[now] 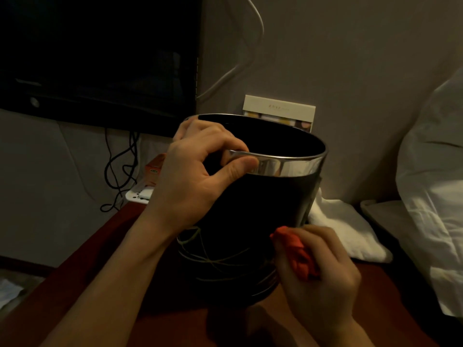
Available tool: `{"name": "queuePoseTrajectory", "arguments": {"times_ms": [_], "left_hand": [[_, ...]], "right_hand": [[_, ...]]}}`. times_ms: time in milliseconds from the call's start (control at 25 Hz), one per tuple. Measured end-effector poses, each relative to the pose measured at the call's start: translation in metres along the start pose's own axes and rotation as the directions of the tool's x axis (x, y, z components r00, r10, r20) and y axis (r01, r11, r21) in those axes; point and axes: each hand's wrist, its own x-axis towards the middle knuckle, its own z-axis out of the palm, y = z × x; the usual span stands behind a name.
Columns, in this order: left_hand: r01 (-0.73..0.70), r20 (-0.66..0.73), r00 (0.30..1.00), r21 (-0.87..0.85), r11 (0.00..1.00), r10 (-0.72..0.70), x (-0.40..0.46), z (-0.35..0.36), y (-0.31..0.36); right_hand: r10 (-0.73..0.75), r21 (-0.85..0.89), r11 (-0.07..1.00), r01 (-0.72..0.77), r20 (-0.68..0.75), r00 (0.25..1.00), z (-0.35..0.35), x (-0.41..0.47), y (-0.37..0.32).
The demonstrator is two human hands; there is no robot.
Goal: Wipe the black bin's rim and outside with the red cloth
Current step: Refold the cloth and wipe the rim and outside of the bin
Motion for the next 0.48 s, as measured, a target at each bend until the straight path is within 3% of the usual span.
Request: {"name": "queuePoseTrajectory", "arguments": {"times_ms": [120, 320, 480], "left_hand": [[0.012, -0.047, 0.999, 0.009, 1.0, -0.012, -0.001, 0.002, 0.004], [-0.058, -0.03, 0.997, 0.265, 0.963, 0.069, -0.009, 0.029, 0.028], [-0.037, -0.093, 0.994, 0.173, 0.984, 0.054, -0.008, 0.027, 0.022]], "right_hand": [[0.02, 0.023, 1.0, -0.02, -0.009, 1.0, 0.001, -0.002, -0.001], [0.022, 0.037, 0.999, -0.024, 0.056, 0.998, 0.004, -0.008, -0.001], [0.005, 0.034, 0.999, -0.006, 0.033, 0.999, 0.005, -0.005, -0.004]]}}
